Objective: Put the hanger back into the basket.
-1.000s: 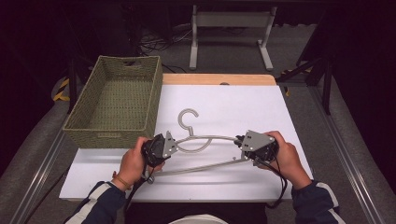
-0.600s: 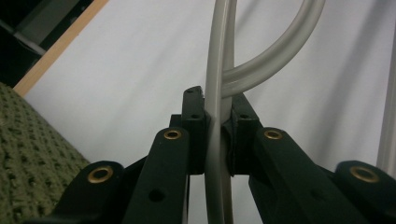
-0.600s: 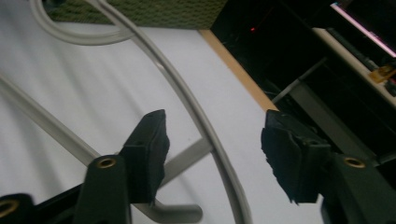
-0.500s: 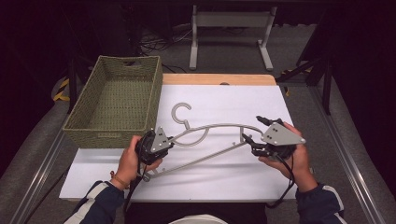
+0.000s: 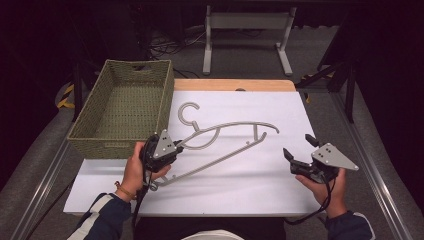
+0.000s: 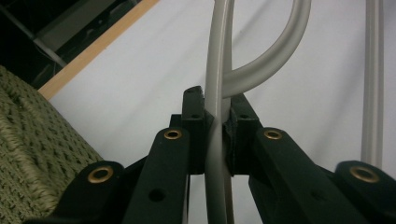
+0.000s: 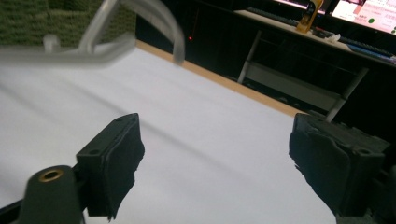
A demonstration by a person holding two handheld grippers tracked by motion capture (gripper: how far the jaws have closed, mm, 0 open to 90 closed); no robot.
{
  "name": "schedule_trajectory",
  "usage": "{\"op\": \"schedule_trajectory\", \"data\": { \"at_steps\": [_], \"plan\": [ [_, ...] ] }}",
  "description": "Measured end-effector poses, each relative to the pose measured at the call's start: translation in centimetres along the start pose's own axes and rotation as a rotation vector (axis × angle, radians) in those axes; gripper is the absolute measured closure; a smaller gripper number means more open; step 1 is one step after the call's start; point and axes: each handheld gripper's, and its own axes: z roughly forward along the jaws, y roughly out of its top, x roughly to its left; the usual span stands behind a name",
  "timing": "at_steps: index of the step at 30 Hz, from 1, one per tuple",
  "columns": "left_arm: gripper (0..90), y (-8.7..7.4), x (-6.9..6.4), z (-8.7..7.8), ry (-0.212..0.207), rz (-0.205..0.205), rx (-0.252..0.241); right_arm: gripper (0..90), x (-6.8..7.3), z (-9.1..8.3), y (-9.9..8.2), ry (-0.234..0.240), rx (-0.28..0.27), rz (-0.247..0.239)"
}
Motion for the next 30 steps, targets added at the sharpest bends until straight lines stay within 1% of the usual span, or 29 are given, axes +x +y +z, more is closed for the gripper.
{"op": "schedule_trajectory", "data": {
  "at_steps": [1,2,3,4,6,8,9,10,11,12,13,15,17,18,19,20,21,23,24,25,28,30],
  "plan": [
    [81.3,0.0,0.1,0.0,-0.001,-0.003,-0.001,17.0,0.4,0.3,-0.7,0.007,0.016,-0.010],
    [81.3,0.1,0.2,-0.1,0.004,-0.001,-0.009,16.5,0.6,0.5,-1.0,0.014,0.025,-0.016],
    [81.3,0.2,0.4,-0.2,-0.001,-0.010,-0.018,15.8,0.8,0.8,-1.3,0.034,0.038,-0.022],
    [81.3,0.2,0.4,-0.2,0.003,-0.012,-0.021,15.7,1.2,1.0,-1.7,0.055,0.042,-0.023],
    [81.3,0.3,0.6,-0.3,0.012,-0.018,-0.032,14.6,1.7,1.5,-2.3,0.079,0.059,-0.032],
    [81.3,0.4,0.8,-0.5,0.009,-0.025,-0.042,14.6,1.9,1.6,-2.5,0.089,0.060,-0.035],
    [81.3,0.5,0.9,-0.6,0.017,-0.031,-0.048,14.4,2.4,1.8,-2.7,0.113,0.061,-0.045],
    [81.3,0.6,1.1,-0.7,0.018,-0.039,-0.058,13.8,2.7,1.9,-2.7,0.122,0.054,-0.053],
    [81.3,0.6,1.3,-0.8,0.023,-0.046,-0.066,13.7,2.9,2.0,-2.6,0.141,0.044,-0.055],
    [81.3,0.6,1.3,-0.8,0.023,-0.046,-0.066,13.7,3.1,2.0,-2.6,0.144,0.042,-0.059],
    [81.3,0.7,1.7,-1.1,0.026,-0.064,-0.086,13.7,3.3,2.1,-2.6,0.144,0.046,-0.071],
    [81.3,0.8,1.9,-1.3,0.031,-0.066,-0.094,13.7,3.4,2.1,-2.6,0.151,0.052,-0.079],
    [81.3,0.9,2.4,-1.8,0.038,-0.075,-0.115,13.7,3.5,2.2,-2.6,0.156,0.058,-0.079],
    [81.3,1.0,2.6,-2.1,0.037,-0.090,-0.131,13.6,3.5,2.3,-2.7,0.156,0.064,-0.083],
    [81.3,1.0,2.6,-2.1,0.037,-0.090,-0.131,13.6,3.5,2.3,-2.7,0.156,0.064,-0.083],
    [81.3,1.1,2.8,-2.3,0.043,-0.099,-0.143,13.7,3.6,2.4,-2.7,0.156,0.069,-0.085],
    [81.3,1.3,3.1,-2.6,0.047,-0.101,-0.153,13.6,3.7,2.4,-2.7,0.161,0.070,-0.091],
    [81.3,1.5,3.5,-3.2,0.053,-0.121,-0.172,13.7,3.8,2.5,-2.8,0.159,0.080,-0.096],
    [81.3,1.5,3.5,-3.2,0.053,-0.121,-0.172,13.7,3.8,2.5,-2.8,0.159,0.080,-0.096],
    [81.3,1.5,3.9,-3.6,0.056,-0.135,-0.186,13.7,3.8,2.5,-2.8,0.153,0.082,-0.103],
    [81.3,1.6,4.8,-4.4,0.080,-0.145,-0.208,13.7,3.9,2.7,-2.9,0.152,0.099,-0.104],
    [81.3,1.6,5.4,-5.0,0.092,-0.164,-0.221,13.7,3.9,2.8,-2.9,0.147,0.106,-0.107]
  ]
}}
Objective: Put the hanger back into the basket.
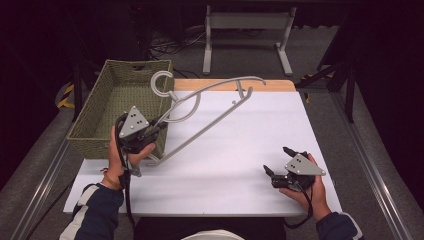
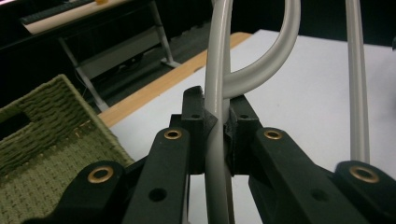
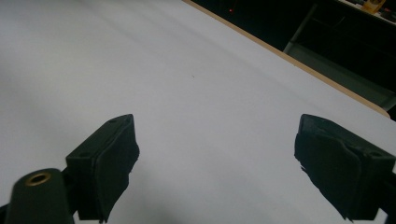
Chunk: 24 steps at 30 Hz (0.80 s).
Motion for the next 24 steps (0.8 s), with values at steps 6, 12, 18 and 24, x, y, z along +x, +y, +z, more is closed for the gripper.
{"op": "schedule_trajectory", "data": {
  "at_steps": [6,12,18,24],
  "plan": [
    [81.3,0.6,1.8,-1.1,0.021,-0.036,-0.017,13.7,0.2,0.3,-0.1,0.010,0.017,-0.004],
    [81.3,1.2,4.0,-1.7,0.061,-0.051,0.026,13.7,0.4,0.5,-0.1,0.019,0.032,-0.009],
    [81.3,1.5,6.1,-2.0,0.120,-0.023,0.105,13.7,0.5,0.6,-0.2,0.019,0.043,-0.013],
    [81.3,1.5,8.1,-2.2,0.176,-0.035,0.137,13.7,0.5,0.7,-0.2,0.020,0.050,-0.015]
  ]
}}
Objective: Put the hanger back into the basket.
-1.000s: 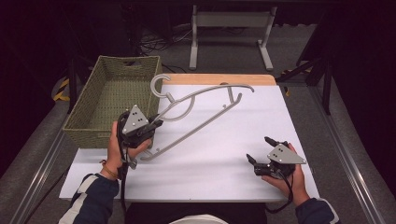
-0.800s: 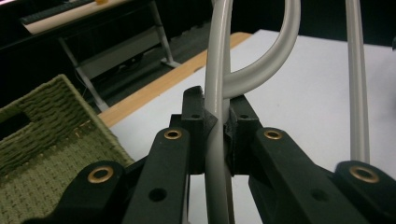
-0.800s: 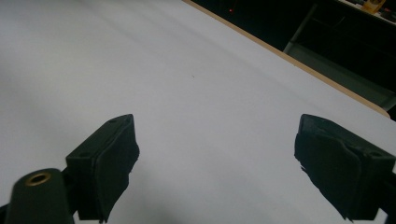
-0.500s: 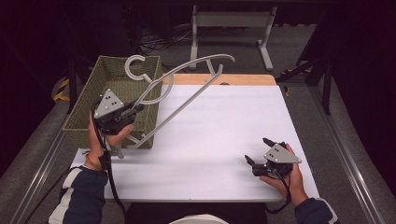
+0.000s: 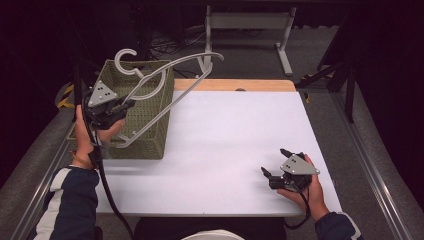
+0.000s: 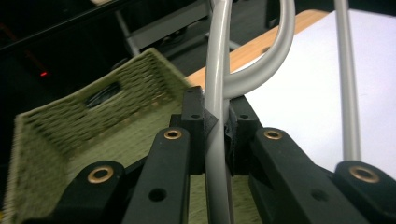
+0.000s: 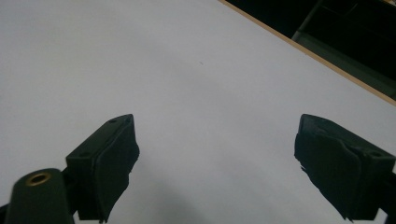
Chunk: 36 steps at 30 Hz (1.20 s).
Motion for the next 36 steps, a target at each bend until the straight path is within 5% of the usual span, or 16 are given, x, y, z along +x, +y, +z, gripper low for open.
{"op": "schedule_trajectory", "data": {
  "at_steps": [10,16,20,36],
  "plan": [
    [81.3,-0.2,4.4,1.4,0.067,-0.020,0.079,13.9,0.3,0.3,-0.1,-0.001,0.022,-0.019],
    [81.3,-1.1,5.7,2.3,0.102,-0.028,0.120,14.0,0.5,0.3,0.0,-0.002,0.032,-0.034],
    [81.3,-2.1,7.1,3.3,0.121,-0.067,0.139,14.2,0.6,0.6,-0.2,0.004,0.043,-0.037],
    [77.5,-4.9,9.8,5.5,0.182,-0.116,0.270,14.4,0.7,0.7,-0.2,0.013,0.050,-0.041]
  ]
}}
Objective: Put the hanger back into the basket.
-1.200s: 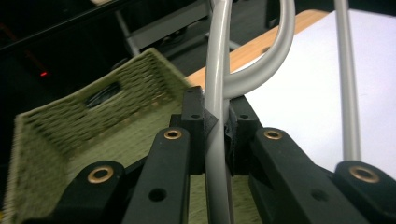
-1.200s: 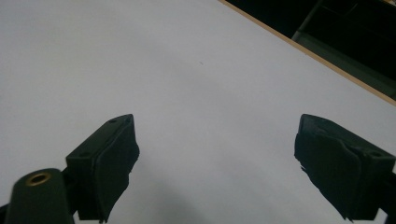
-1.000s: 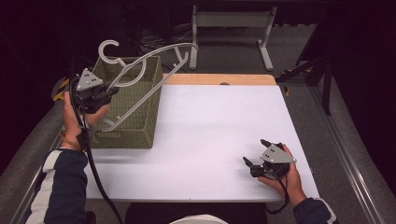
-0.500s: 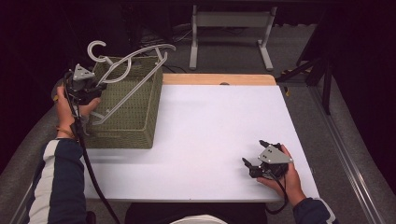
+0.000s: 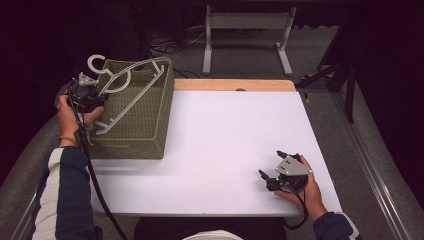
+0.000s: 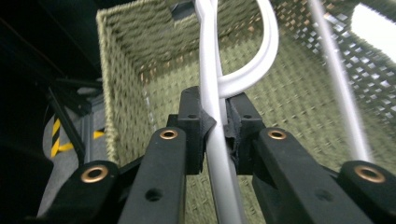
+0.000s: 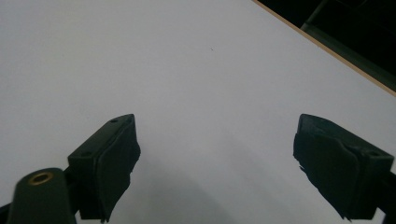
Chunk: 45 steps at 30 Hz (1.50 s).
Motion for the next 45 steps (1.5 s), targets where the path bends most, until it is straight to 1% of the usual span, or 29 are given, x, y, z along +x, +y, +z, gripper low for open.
{"op": "schedule_trajectory", "data": {
  "at_steps": [1,4,7,9,10,11,12,13,14,15,16,17,18,19,20,21,22,23,24,25,26,28,30,32,36,37,39,42,45],
  "plan": [
    [75.5,-0.1,0.0,0.2,0.019,0.010,0.025,14.4,0.0,0.0,0.0,0.002,0.001,0.001],
    [75.5,-0.2,0.2,1.0,0.051,0.043,0.072,14.4,0.0,0.0,0.0,0.004,0.003,0.000],
    [75.4,0.1,0.3,1.8,0.082,0.081,0.122,14.6,0.1,0.1,0.0,0.006,0.008,0.000],
    [75.4,0.6,0.3,2.3,0.111,0.122,0.145,14.6,0.2,0.2,0.0,0.010,0.014,-0.004],
    [74.9,1.0,0.2,2.8,0.132,0.166,0.172,14.6,0.2,0.2,0.0,0.012,0.017,-0.006],
    [74.7,1.3,0.1,3.2,0.139,0.194,0.192,14.6,0.3,0.3,0.0,0.014,0.021,-0.009],
    [74.7,1.4,-0.2,3.5,0.146,0.210,0.195,14.7,0.3,0.3,0.0,0.013,0.023,-0.006],
    [74.8,1.5,-0.2,3.7,0.137,0.218,0.191,14.7,0.3,0.4,-0.1,0.013,0.025,-0.007],
    [74.3,1.6,-0.2,4.0,0.139,0.208,0.189,14.8,0.3,0.4,-0.1,0.015,0.027,-0.007],
    [69.6,1.7,0.0,4.3,0.133,0.185,0.208,14.8,0.3,0.4,-0.1,0.018,0.029,-0.010],
    [59.0,1.8,0.1,4.6,0.128,0.173,0.230,14.7,0.4,0.4,-0.1,0.019,0.028,-0.010],
    [46.3,1.8,0.1,4.6,0.128,0.173,0.230,14.7,0.4,0.4,-0.1,0.019,0.028,-0.010],
    [46.3,1.8,0.2,4.9,0.125,0.157,0.259,14.7,0.4,0.4,-0.1,0.020,0.028,-0.011],
    [37.7,1.7,0.1,4.9,0.116,0.136,0.248,14.8,0.3,0.4,-0.1,0.021,0.029,-0.012],
    [39.3,1.7,0.2,4.6,0.100,0.120,0.216,14.8,0.3,0.3,-0.1,0.021,0.027,-0.013],
    [39.7,1.7,0.2,4.3,0.083,0.082,0.170,14.8,0.3,0.3,-0.1,0.023,0.026,-0.013],
    [37.8,1.7,0.3,3.8,0.079,0.063,0.123,14.8,0.2,0.3,-0.1,0.024,0.026,-0.010],
    [35.1,1.7,0.2,3.5,0.071,0.052,0.106,14.8,0.2,0.3,-0.1,0.024,0.025,-0.009],
    [32.5,1.8,0.1,3.2,0.079,0.051,0.095,14.8,0.2,0.3,-0.1,0.024,0.025,-0.010],
    [27.8,1.9,0.1,2.9,0.079,0.050,0.083,14.8,0.3,0.3,-0.1,0.025,0.024,-0.011],
    [27.0,1.9,0.0,2.5,0.066,0.050,0.056,14.9,0.4,0.3,0.0,0.026,0.022,-0.015],
    [26.4,2.0,-0.1,2.2,0.063,0.051,0.047,14.9,0.4,0.2,0.0,0.026,0.021,-0.016],
    [23.8,2.0,-0.4,1.7,0.047,0.043,0.008,14.9,0.4,0.2,0.0,0.028,0.020,-0.013],
    [22.2,2.0,-0.7,1.4,0.027,0.042,-0.015,15.0,0.4,0.3,0.0,0.030,0.020,-0.012],
    [18.1,1.9,-1.9,1.0,-0.018,0.057,-0.057,15.0,0.4,0.2,0.1,0.034,0.015,-0.012],
    [17.2,1.9,-1.9,1.0,-0.018,0.057,-0.057,15.0,0.4,0.2,0.1,0.034,0.015,-0.012],
    [15.7,1.9,-2.4,0.6,-0.034,0.061,-0.081,15.1,0.4,0.2,0.1,0.034,0.011,-0.008],
    [14.3,2.0,-3.0,0.0,-0.045,0.071,-0.113,15.0,0.3,0.1,0.1,0.035,0.007,-0.002],
    [12.8,2.1,-3.6,-0.7,-0.062,0.061,-0.153,15.1,0.3,0.1,0.2,0.035,0.004,0.003]
  ]
}}
